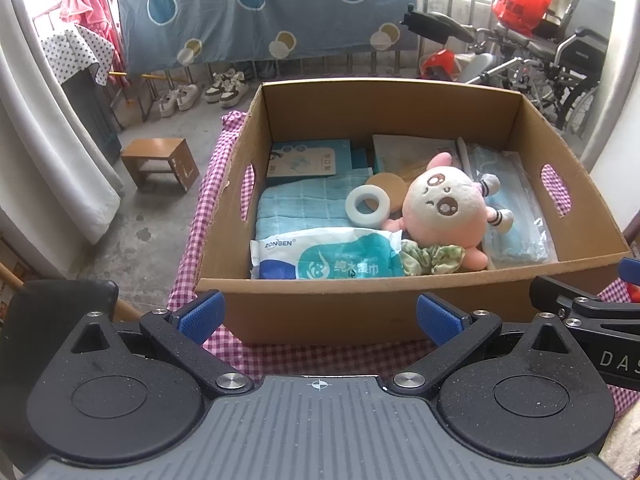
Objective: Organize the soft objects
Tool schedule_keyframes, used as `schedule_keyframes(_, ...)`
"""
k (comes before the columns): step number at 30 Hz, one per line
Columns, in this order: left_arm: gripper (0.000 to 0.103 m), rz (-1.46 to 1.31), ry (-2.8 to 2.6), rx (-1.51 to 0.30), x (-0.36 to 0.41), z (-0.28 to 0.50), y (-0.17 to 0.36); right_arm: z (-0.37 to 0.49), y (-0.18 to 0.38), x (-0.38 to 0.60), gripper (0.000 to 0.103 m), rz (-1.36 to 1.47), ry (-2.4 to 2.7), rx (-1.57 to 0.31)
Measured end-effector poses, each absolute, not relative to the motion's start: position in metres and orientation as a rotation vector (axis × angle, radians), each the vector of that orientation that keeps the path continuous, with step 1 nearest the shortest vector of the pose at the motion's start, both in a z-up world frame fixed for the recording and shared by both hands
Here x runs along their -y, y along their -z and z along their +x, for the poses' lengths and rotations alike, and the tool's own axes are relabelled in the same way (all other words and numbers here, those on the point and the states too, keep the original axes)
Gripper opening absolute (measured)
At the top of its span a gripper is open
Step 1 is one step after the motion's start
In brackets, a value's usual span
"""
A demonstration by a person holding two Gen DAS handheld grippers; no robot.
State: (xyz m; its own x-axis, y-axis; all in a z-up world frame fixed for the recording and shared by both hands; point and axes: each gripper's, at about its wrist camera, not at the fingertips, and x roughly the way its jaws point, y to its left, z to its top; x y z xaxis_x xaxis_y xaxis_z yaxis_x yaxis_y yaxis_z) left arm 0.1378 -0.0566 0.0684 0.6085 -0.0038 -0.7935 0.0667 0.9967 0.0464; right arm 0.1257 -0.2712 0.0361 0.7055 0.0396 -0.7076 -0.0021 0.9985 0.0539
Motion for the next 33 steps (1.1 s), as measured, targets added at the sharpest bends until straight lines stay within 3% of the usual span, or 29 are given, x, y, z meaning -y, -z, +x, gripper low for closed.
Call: schedule_keyframes(33,0.102,0.072,0.046,-0.927,0.0583,0.1382,-0.0657,0.1232,-0.0350,0.2726,0.103,0.048,-0.012,-0.790)
